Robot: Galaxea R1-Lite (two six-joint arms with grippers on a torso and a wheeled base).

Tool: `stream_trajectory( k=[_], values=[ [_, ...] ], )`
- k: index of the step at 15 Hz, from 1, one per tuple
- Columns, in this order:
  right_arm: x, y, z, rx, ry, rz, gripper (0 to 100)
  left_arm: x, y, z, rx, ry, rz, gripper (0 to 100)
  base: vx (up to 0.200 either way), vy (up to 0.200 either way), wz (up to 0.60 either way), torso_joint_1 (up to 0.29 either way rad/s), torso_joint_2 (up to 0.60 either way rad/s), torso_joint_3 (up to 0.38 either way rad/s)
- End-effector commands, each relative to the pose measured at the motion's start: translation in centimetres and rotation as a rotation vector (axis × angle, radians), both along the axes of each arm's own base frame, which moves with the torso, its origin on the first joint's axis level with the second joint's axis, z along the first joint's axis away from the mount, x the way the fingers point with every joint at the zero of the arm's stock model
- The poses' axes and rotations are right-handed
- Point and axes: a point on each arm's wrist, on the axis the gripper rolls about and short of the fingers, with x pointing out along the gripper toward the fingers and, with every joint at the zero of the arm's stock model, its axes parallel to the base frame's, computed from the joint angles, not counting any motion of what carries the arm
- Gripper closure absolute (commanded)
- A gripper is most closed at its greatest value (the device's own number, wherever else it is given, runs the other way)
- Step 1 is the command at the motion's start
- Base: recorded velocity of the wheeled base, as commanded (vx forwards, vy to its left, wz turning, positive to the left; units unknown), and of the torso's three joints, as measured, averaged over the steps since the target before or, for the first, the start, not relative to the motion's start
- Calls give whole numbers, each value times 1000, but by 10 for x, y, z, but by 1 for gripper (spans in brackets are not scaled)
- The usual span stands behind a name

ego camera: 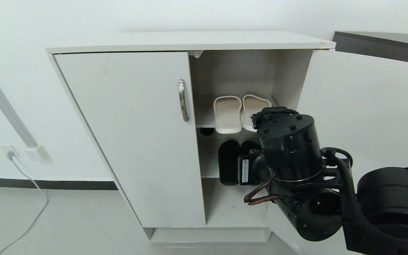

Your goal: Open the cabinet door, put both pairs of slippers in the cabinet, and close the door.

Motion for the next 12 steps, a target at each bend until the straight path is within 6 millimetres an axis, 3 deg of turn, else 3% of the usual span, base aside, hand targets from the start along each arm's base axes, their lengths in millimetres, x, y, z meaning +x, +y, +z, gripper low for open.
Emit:
stream_trajectory(
  k=[1, 9, 12],
  values=[
    [0, 0, -2, -6, 4, 2, 100, 0, 0, 0, 0, 1, 0, 100, -200, 0, 0, 2, 7, 7],
    [3, 0, -12, -32, 22, -6, 100, 0, 0, 0, 0, 1, 0, 100, -200, 0, 0, 2, 2, 2],
    [8, -3, -21, -58, 37, -22, 100, 0, 0, 0, 0, 1, 0, 100, 0, 0, 0, 0, 0, 0]
  ],
)
